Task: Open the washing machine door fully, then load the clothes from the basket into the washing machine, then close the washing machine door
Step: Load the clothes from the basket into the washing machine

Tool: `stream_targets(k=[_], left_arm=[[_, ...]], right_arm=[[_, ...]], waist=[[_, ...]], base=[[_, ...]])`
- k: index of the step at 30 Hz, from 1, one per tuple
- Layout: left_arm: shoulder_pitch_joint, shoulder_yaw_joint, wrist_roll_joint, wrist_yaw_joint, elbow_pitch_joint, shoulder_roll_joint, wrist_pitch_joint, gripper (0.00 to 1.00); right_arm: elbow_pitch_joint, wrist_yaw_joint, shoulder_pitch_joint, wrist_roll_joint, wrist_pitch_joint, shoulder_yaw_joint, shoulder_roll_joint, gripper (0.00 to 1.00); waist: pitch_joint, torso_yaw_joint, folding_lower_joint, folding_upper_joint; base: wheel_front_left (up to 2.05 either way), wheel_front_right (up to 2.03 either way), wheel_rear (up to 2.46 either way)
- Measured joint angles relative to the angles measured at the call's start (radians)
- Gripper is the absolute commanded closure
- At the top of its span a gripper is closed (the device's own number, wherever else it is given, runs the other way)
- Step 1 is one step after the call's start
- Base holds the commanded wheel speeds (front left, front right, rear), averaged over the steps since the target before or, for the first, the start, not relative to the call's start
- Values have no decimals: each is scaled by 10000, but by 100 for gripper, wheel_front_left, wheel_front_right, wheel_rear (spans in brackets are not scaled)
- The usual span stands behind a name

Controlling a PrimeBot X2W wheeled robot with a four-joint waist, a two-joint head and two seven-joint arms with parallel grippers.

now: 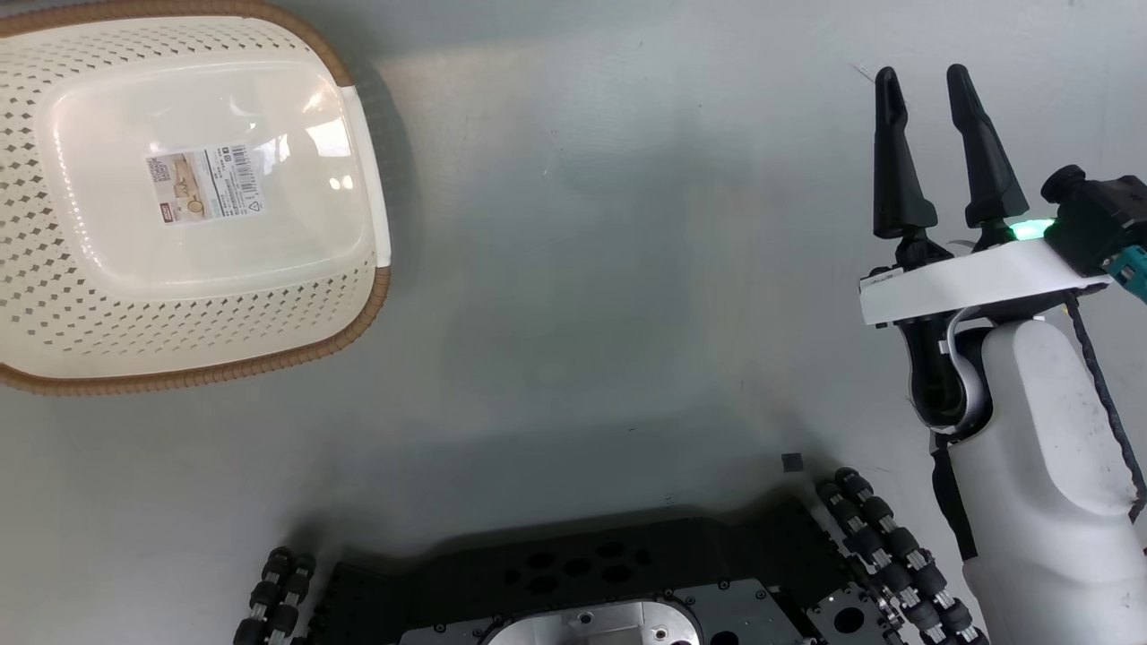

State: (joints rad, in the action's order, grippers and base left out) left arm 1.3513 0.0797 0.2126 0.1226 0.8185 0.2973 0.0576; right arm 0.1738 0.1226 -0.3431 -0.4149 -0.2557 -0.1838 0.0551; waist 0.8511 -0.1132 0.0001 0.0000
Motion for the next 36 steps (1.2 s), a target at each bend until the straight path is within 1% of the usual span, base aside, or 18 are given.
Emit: stream_targets(k=[3,7,16,22,26,36], left_arm=[[-80,52,12,0,94,-88,280,0],[-630,-33,140,0,238,-290,738,0],[-1509,-104,272,0,552,-451,1551,0],[-2090,-146,359,0,742,-637,1743,0],[-2424,-176,525,0,759,-658,1825,0],[-3418,-178,554,2,683,-757,1916,0]], right_arm=[[2,0,-8,0,0,50,6,0],[12,0,-47,0,0,46,2,0],[276,0,-71,0,0,61,4,0],[458,-2,-65,0,0,59,6,0],[539,0,31,0,0,104,4,0],[715,0,456,59,0,407,4,0]], waist=[[-91,68,-1,0],[-254,156,0,0],[-823,329,0,0],[-1334,398,-1,0],[-1711,431,0,0],[-2677,544,-1,0]], base=[[0,0,0],[0,0,0],[0,0,0],[0,0,0],[0,0,0],[0,0,0]])
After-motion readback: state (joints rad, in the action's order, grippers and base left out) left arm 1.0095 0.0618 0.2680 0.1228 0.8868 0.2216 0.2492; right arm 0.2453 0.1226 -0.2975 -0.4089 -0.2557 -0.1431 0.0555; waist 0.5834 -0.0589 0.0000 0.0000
